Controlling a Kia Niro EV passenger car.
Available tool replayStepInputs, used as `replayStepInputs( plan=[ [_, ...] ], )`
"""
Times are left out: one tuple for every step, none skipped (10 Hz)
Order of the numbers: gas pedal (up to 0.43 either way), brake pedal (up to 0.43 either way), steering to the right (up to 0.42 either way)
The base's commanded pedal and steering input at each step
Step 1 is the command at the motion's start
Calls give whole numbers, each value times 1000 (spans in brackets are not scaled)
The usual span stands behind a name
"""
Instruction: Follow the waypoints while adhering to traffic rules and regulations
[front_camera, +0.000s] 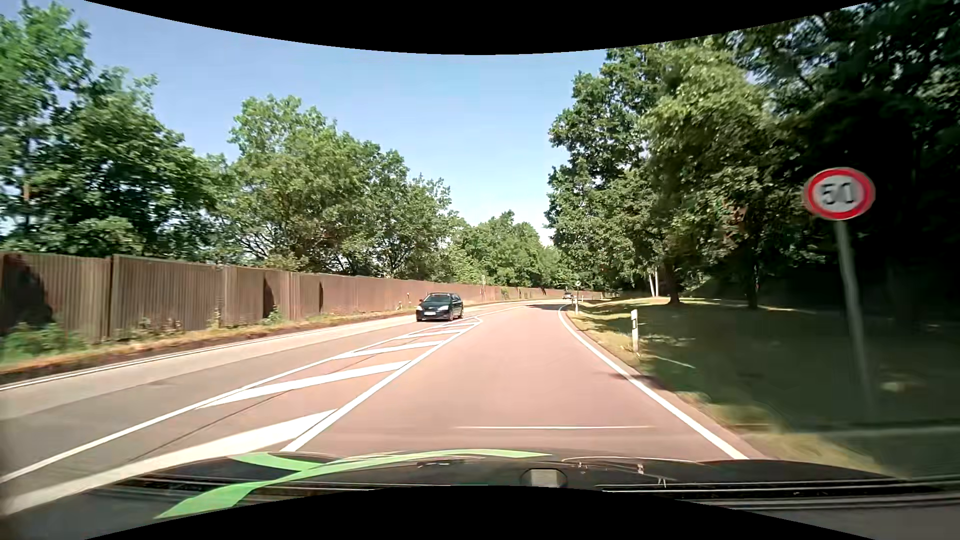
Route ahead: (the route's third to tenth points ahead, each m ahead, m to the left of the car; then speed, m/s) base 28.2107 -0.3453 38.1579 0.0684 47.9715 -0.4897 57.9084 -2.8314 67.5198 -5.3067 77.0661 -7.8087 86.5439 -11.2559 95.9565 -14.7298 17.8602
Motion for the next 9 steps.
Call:
replayStepInputs(
  plan=[
    [169,0,14],
    [169,0,14],
    [177,0,14],
    [189,0,14],
    [189,0,15],
    [189,0,15],
    [189,0,15],
    [189,0,15],
    [189,0,15]
  ],
)
